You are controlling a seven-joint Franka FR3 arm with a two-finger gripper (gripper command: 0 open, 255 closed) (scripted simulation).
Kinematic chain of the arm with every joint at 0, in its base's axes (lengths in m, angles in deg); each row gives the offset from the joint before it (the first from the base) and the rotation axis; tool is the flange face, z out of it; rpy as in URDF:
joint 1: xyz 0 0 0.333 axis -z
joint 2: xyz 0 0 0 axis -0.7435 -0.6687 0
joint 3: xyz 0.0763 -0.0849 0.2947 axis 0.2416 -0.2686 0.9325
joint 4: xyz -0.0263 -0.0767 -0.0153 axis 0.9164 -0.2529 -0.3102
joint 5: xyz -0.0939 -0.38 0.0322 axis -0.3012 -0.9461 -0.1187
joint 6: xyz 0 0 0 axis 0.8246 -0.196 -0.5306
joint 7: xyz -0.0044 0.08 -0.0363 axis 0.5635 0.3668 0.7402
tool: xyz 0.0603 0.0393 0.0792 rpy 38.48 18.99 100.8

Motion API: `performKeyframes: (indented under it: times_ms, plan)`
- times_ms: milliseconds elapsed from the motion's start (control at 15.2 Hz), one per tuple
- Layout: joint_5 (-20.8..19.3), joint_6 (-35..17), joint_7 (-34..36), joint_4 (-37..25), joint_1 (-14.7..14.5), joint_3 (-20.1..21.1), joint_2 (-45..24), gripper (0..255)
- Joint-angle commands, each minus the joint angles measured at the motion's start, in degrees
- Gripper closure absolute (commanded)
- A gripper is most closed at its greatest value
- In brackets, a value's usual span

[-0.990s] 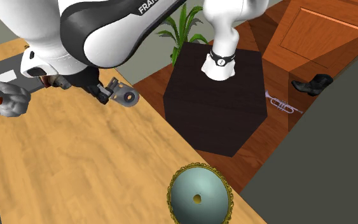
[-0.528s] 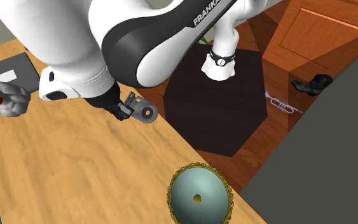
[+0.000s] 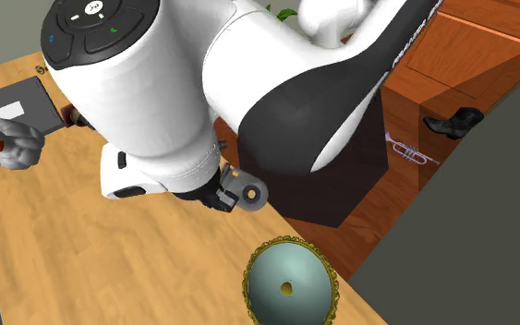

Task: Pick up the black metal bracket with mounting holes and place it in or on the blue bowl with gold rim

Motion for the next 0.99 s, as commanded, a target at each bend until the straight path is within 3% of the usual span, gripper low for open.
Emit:
performKeyframes:
  times_ms: [0,462,924]
  plan:
    - [0.6,0.7,2.4,-1.3,-1.2,0.9,-0.8,255]
    - [3.2,4.2,10.0,-8.8,-2.7,5.1,-4.9,255]
    - [5.9,7.9,16.7,-18.5,-1.7,9.4,-10.1,255]
